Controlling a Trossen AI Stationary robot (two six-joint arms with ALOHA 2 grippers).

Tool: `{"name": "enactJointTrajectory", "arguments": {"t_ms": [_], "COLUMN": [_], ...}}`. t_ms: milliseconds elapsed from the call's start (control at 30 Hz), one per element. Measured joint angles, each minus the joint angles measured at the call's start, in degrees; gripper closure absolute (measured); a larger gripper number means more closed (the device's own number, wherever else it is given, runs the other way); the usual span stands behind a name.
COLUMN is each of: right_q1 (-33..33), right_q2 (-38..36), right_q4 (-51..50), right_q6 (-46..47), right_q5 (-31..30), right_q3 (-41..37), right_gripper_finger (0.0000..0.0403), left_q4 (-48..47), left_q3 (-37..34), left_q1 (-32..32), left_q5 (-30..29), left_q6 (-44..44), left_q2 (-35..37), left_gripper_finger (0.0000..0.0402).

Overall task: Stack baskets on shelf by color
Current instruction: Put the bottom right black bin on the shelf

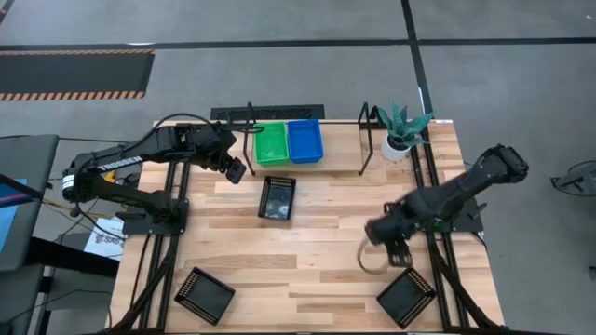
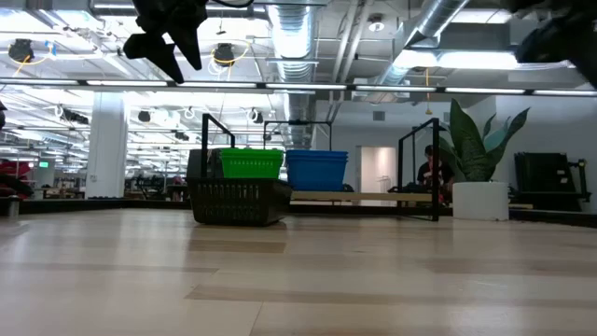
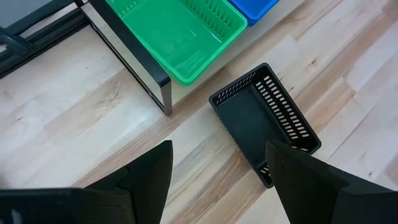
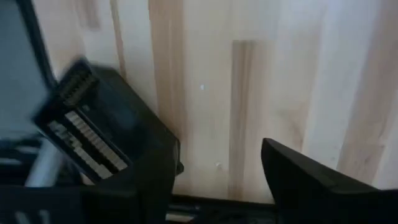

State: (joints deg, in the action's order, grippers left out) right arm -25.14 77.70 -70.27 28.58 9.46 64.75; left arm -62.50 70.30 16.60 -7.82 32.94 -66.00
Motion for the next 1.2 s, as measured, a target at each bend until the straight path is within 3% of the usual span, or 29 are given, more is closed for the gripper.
{"name": "enactJointTrajectory", "arguments": {"t_ms": [133,433,700,900,1067,1200], "right_q1": [-6.46,-14.27,-17.89,-18.99,-18.67,-17.86], "right_q2": [3.38,12.59,17.14,19.51,21.12,20.02], "right_q4": [0.04,6.95,11.73,16.46,19.01,19.9], "right_q6": [0.72,0.92,1.99,6.55,9.45,11.71], "right_q5": [-1.56,-0.23,3.13,7.51,10.34,9.22], "right_q3": [-0.04,-0.02,-0.21,-5.1,-8.11,-8.3], "right_gripper_finger": [0.014,0.0143,0.0144,0.015,0.0211,0.0316], "left_q4": [0.0,-0.09,-0.11,-0.15,-0.24,-1.66], "left_q3": [0.0,0.0,0.0,0.0,0.0,0.0], "left_q1": [0.0,0.0,0.0,0.0,0.0,0.0], "left_q5": [-0.04,-0.06,-0.08,-0.08,-0.04,0.39], "left_q6": [0.66,1.16,0.87,0.75,0.73,0.34], "left_q2": [0.0,0.0,0.0,0.0,0.0,0.0], "left_gripper_finger": [0.0157,0.0157,0.0157,0.0157,0.0157,0.0157]}}
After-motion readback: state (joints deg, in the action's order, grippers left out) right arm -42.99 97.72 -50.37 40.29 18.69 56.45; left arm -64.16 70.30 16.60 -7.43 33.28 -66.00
